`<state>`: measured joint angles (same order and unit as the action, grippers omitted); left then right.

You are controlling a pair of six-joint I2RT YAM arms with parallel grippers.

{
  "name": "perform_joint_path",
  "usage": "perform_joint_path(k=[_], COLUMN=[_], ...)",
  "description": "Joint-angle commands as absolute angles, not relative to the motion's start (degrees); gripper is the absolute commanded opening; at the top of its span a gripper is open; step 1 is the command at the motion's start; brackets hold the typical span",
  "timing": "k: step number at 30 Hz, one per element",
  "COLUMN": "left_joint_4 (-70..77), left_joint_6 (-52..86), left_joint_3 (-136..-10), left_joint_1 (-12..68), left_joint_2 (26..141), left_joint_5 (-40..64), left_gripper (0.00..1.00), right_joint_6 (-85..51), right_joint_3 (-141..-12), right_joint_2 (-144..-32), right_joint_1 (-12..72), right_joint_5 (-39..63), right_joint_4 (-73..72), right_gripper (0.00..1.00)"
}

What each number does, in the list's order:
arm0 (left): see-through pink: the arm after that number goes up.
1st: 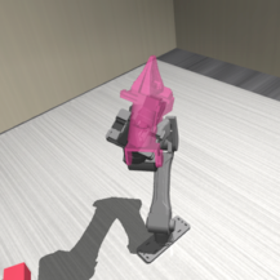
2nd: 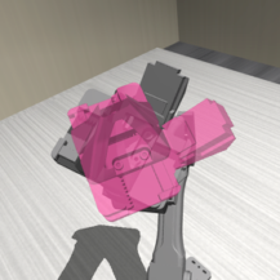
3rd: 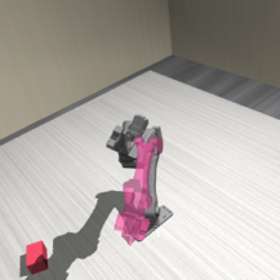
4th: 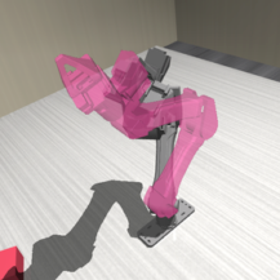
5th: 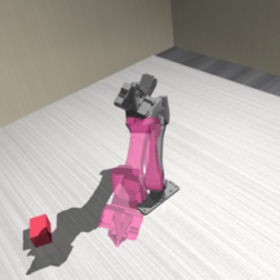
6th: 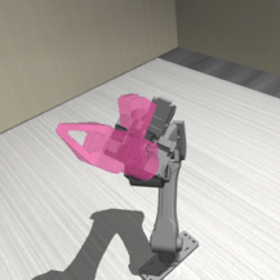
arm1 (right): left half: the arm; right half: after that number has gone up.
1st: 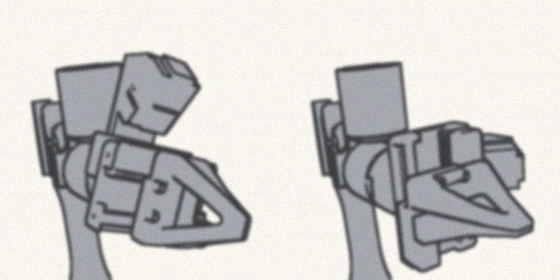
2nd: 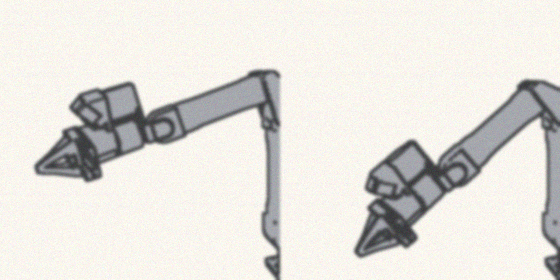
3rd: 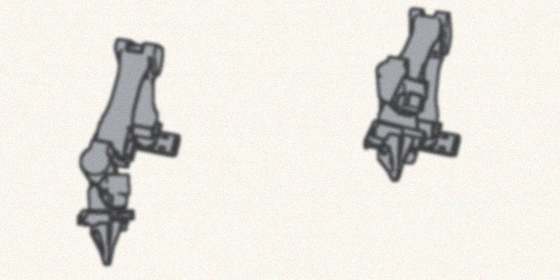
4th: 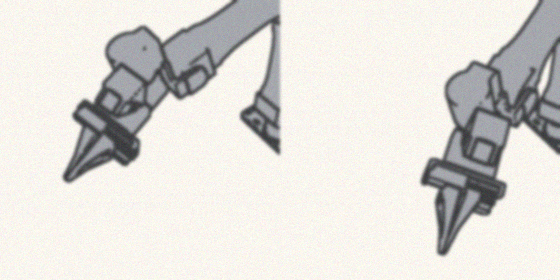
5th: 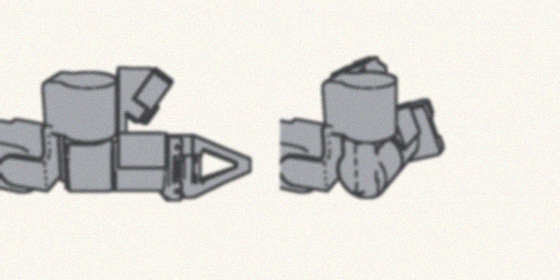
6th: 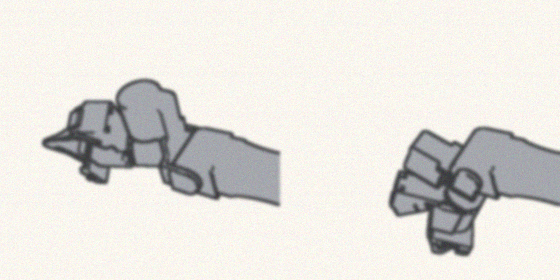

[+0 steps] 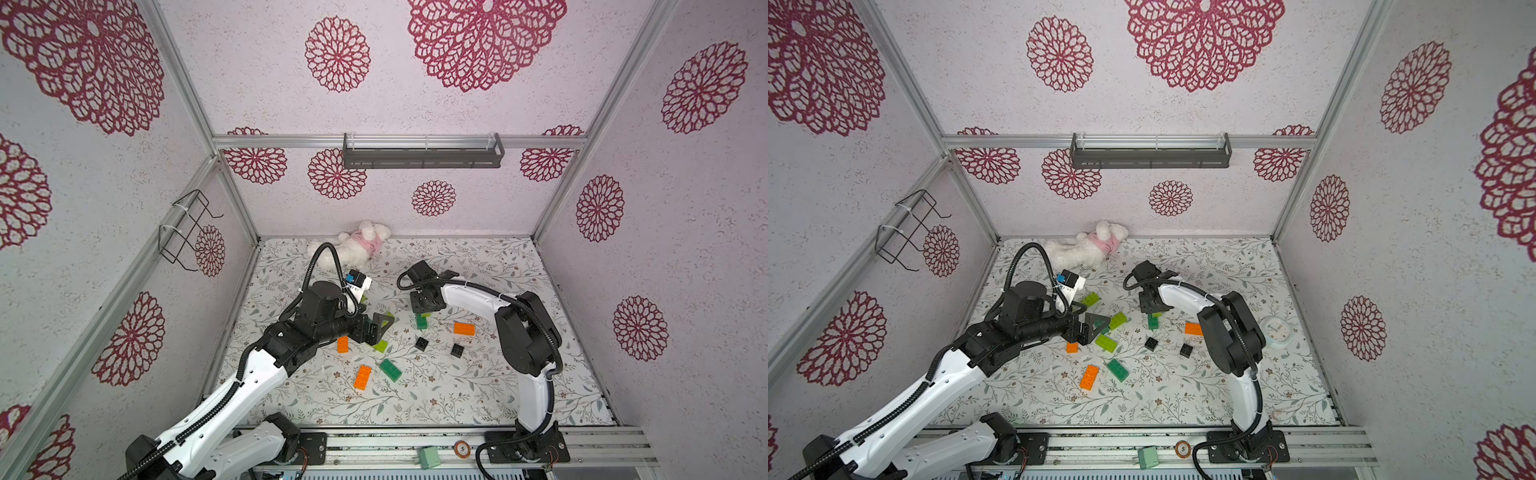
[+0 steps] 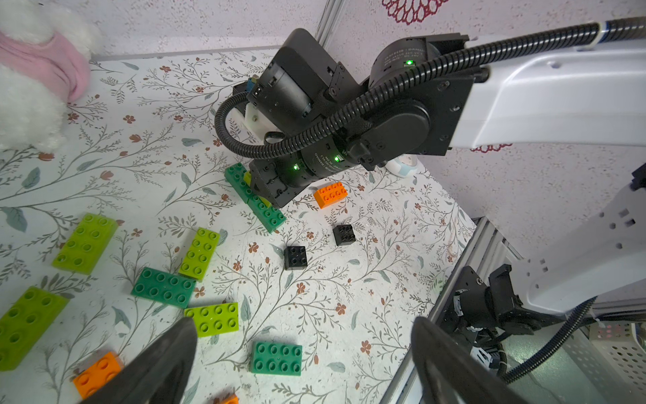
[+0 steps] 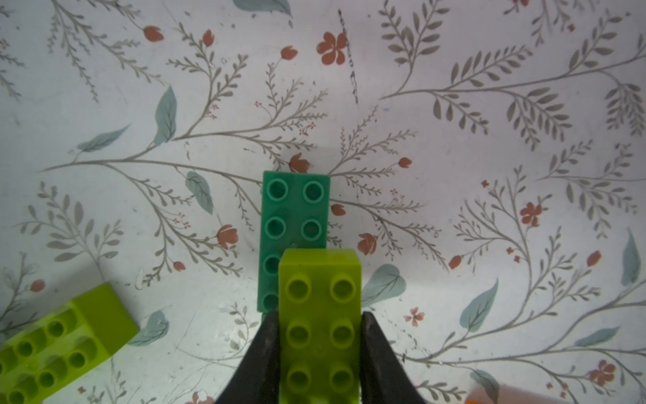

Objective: Assemble a small pinwheel with lego
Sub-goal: Assemble the lego brick with the lego brick.

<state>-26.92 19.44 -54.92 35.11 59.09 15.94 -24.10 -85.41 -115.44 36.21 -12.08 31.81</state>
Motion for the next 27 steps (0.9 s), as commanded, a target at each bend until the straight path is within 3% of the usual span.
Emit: perform_joint_path(k=[1, 27], left_joint_4=[-26.9, -27.2], left_joint_6=[18.1, 17.9], left_joint_3=[-55.8, -55.9], left_joint_1=[35.7, 35.8], left_joint_2=[58.3, 58.7], left_joint_5=[15.9, 15.5], left_gripper=[0.97, 0.97], right_joint_6=[-24.6, -20.6], right_joint_3=[-82.3, -82.4], right_joint_2=[-115.4, -116.1], right_joint_1=[36.2, 34.7], right_joint_5=[-12.0, -9.4], right_joint_4=[33.3, 34.0], right_gripper=[0.15, 0.13])
